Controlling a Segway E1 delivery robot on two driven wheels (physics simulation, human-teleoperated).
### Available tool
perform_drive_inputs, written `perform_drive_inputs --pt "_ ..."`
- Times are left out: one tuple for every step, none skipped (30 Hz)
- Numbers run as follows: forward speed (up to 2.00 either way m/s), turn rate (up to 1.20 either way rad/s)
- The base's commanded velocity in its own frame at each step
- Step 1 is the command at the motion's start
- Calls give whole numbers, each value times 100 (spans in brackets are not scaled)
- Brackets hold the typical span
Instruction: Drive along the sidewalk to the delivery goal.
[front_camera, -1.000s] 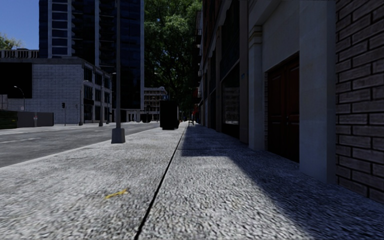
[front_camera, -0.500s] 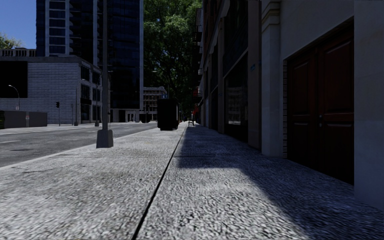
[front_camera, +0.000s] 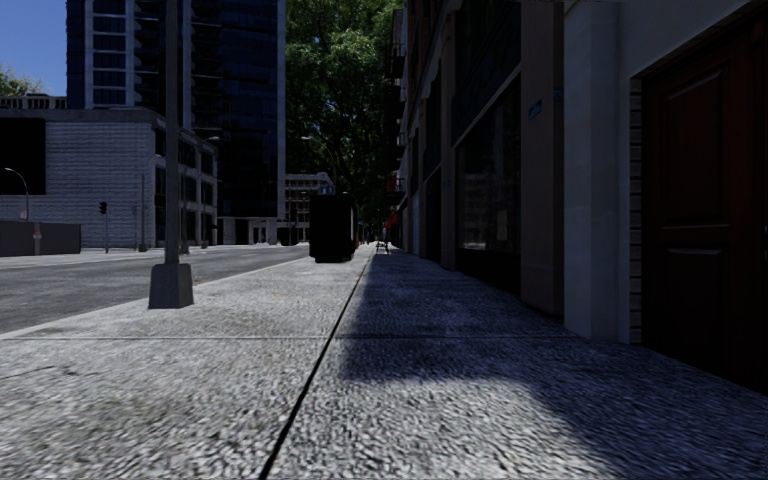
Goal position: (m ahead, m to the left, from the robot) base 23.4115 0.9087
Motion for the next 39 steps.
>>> perform_drive_inputs --pt "200 0" --pt "200 0" --pt "200 0" --pt "200 0" --pt "200 0" --pt "200 0" --pt "200 0" --pt "200 6" --pt "200 26" --pt "200 44" --pt "200 48" --pt "200 48" --pt "200 3" --pt "200 0" --pt "200 0" --pt "200 0" --pt "200 0" --pt "200 0" --pt "200 0" --pt "200 0" --pt "200 0" --pt "200 0" --pt "200 0" --pt "200 0" --pt "200 0" --pt "200 0" --pt "200 0" --pt "200 0" --pt "200 0" --pt "200 0" --pt "200 0" --pt "200 12" --pt "200 39" --pt "200 59" --pt "200 66" --pt "200 67" --pt "200 21" --pt "200 4" --pt "200 0"
